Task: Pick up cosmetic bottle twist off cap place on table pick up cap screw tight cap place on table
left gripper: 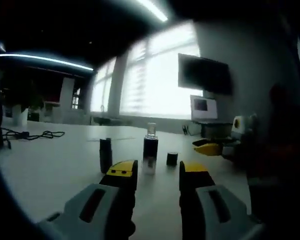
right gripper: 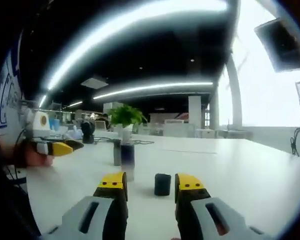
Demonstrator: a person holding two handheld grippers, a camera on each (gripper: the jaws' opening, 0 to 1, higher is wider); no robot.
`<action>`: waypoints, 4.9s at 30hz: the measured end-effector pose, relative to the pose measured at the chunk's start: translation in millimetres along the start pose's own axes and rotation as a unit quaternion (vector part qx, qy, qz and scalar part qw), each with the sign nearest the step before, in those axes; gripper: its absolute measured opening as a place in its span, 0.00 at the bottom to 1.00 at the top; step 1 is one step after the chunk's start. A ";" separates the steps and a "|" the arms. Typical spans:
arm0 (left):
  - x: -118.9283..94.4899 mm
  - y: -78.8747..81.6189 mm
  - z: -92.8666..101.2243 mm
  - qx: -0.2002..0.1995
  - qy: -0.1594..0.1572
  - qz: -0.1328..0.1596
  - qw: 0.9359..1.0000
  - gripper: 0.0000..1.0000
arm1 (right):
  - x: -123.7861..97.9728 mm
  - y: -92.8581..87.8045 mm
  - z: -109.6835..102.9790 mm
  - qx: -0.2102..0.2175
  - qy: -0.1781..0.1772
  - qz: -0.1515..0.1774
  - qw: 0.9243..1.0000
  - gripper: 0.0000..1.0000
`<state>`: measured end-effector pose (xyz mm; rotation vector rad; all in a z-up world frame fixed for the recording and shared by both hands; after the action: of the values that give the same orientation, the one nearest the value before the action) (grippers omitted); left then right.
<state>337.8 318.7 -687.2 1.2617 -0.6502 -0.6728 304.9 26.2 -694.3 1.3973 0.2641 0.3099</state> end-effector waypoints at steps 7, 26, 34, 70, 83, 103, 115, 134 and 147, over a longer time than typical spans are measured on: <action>5.5 -1.1 -2.3 0.002 0.007 -0.013 1.000 0.25 | 0.4 -0.5 2.0 0.005 -0.004 -0.003 1.000 0.32; 43.7 -1.8 -12.2 0.011 0.024 -0.038 0.999 0.26 | 14.5 -2.5 6.0 0.009 -0.014 -0.029 0.999 0.34; 56.2 -1.8 -11.6 0.013 0.024 -0.037 0.999 0.27 | 21.5 -4.7 8.5 0.011 -0.014 -0.041 0.999 0.34; 115.8 -19.1 -6.9 0.018 0.052 -0.077 0.996 0.29 | 49.6 -12.0 11.3 0.012 -0.044 -0.084 0.995 0.32; 127.5 -22.9 -6.3 0.025 0.063 -0.087 0.994 0.29 | 66.7 -18.1 9.7 -0.002 -0.039 -0.113 0.993 0.27; 129.8 -28.1 -2.0 0.048 0.073 -0.091 0.992 0.21 | 73.3 -22.9 8.8 -0.022 -0.035 -0.131 0.991 0.16; 128.9 -28.3 -1.4 0.045 0.071 -0.090 0.992 0.14 | 72.5 -22.5 8.7 -0.024 -0.034 -0.129 0.991 0.14; 115.5 -29.6 7.4 0.049 0.014 -0.091 0.995 0.13 | 63.5 -16.4 10.9 0.001 -0.037 -0.095 0.995 0.14; 97.2 -29.2 12.2 0.062 -0.017 -0.089 0.994 0.13 | 51.9 -6.2 9.3 0.008 -0.017 -0.046 0.999 0.14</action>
<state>388.4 232.2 -706.7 1.4370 -0.6192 -0.8114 356.9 35.7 -699.0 1.4010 0.3021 0.2074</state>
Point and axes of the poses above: the point that each gripper's makers call its tool centre point, and the gripper's own axes: x roughly forward along the fingers, z roughly to its right, y roughly out of its top, the point moved 10 cm from there along -x, roughly backward along the fingers, and after that the axes turned 7 degrees about -x, right-handed, at the moved point
